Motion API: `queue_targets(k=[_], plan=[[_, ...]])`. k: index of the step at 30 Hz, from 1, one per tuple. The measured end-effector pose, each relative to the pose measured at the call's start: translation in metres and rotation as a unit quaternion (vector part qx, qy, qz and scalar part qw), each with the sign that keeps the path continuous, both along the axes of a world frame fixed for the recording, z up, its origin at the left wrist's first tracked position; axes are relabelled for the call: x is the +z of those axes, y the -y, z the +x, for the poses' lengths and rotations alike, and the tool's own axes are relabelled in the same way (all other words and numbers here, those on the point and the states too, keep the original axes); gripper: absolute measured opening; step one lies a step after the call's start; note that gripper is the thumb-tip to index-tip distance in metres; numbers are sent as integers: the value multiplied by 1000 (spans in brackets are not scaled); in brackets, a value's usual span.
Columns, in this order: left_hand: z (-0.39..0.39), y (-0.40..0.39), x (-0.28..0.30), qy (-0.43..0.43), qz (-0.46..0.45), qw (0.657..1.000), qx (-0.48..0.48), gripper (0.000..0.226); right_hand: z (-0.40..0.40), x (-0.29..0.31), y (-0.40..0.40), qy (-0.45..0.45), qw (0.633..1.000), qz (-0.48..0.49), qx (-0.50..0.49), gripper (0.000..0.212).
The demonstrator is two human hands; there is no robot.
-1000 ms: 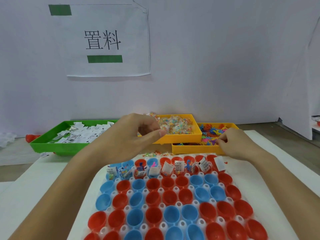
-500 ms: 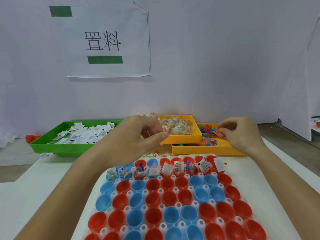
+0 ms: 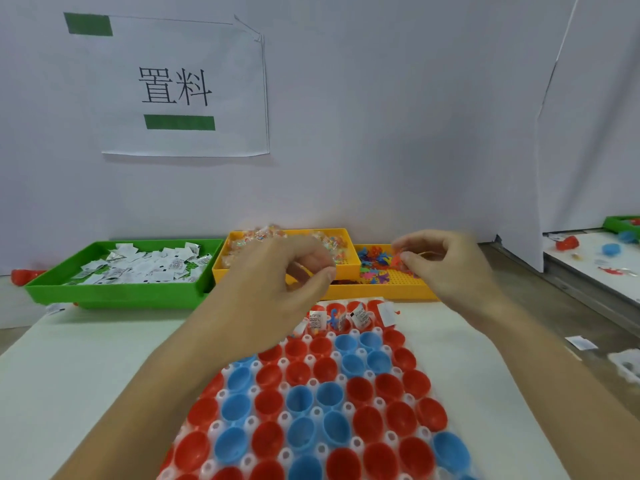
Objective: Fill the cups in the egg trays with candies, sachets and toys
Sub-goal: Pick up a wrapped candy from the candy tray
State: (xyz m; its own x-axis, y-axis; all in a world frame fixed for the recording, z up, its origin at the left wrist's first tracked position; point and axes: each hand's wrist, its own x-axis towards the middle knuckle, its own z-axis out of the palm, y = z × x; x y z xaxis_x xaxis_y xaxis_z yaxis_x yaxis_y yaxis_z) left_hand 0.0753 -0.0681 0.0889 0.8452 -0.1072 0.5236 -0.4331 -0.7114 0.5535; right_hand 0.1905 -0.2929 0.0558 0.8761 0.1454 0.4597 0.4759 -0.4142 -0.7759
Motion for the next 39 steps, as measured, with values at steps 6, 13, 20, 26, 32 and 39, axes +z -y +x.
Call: queue_targets(k=[6, 13, 20, 26, 32, 39], plan=[[-21, -26, -29, -5, -36, 996, 77, 11, -31, -38, 15, -49, 999, 11, -9, 22], [-43, -111, -91, -33, -231, 945, 229, 27, -44, -51, 23, -48, 997, -53, 21, 24], [-37, -118, -118, -80, -365, 896, 239, 35, -47, -54, 21, -66, 993, -78, 56, 24], [-38, -110, -116, -93, -371, 892, 241, 32, -47, -55, 20, -47, 991, -105, 65, 35], [-39, -105, -112, -99, -365, 892, 246, 32, -46, -58, 21, -36, 990, -128, 56, 33], [-41, -102, -107, -115, -358, 894, 244, 31, -42, -60, 23, -49, 991, -113, 52, 29]])
